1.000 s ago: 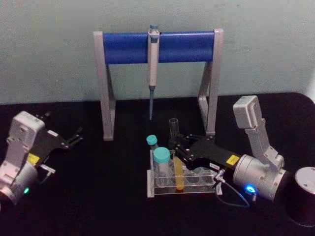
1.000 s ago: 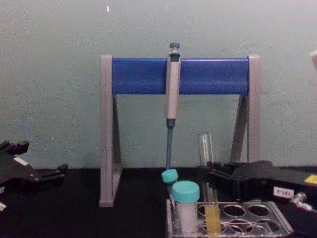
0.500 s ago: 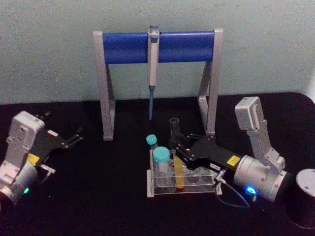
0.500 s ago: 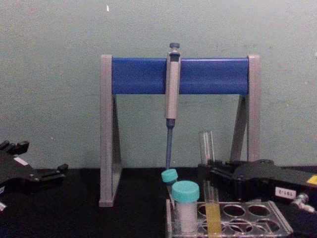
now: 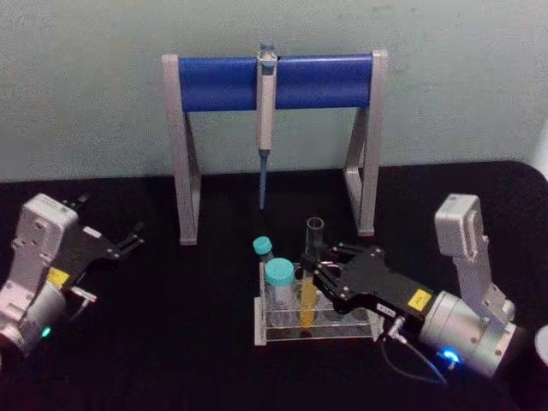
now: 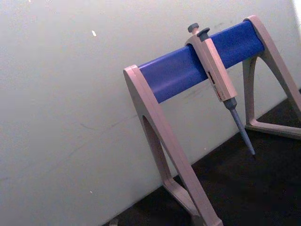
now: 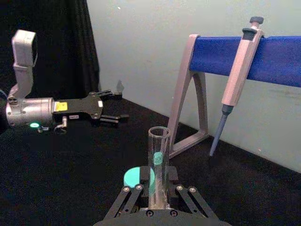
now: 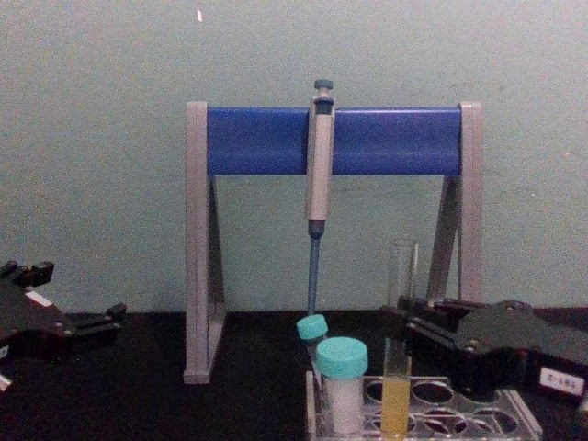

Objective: Pick up the test tube from the test tube rack, shake it, then place it back into the test tube rack.

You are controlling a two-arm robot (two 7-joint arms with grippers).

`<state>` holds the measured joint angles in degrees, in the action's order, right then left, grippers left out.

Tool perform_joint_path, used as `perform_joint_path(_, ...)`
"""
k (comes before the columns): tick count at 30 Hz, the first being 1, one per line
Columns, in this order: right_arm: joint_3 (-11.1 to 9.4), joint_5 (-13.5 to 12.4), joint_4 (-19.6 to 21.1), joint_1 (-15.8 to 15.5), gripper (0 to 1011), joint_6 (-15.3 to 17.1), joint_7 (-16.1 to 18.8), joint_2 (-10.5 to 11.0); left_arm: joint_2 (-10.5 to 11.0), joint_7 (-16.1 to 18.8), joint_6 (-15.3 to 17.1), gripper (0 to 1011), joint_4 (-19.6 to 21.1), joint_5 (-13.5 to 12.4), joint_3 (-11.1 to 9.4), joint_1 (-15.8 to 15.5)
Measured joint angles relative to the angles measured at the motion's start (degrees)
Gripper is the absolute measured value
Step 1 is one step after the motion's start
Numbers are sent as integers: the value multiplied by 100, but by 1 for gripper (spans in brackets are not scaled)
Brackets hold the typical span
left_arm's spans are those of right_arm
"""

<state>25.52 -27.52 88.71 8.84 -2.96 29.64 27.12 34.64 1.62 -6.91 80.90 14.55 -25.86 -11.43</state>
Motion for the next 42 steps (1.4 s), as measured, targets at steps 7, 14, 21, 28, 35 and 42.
perform_joint_path(7,-107,20,185,-166,229,-148,4,65,0,0,0,1001,0,0,0,0)
perform_joint_path(14,-210,56,407,-207,229,-189,-7,109,0,0,0,1001,0,0,0,0)
perform_joint_path(21,-291,74,643,-213,229,-173,-10,162,0,0,0,1001,0,0,0,0)
perform_joint_path(28,-382,-3,725,-88,229,-71,-43,153,0,0,0,1001,0,0,0,0)
perform_joint_path(35,-416,-20,628,194,229,54,-109,83,0,0,0,1001,0,0,0,0)
perform_joint_path(42,-394,-1,406,523,229,202,-174,-19,0,0,0,1001,0,0,0,0)
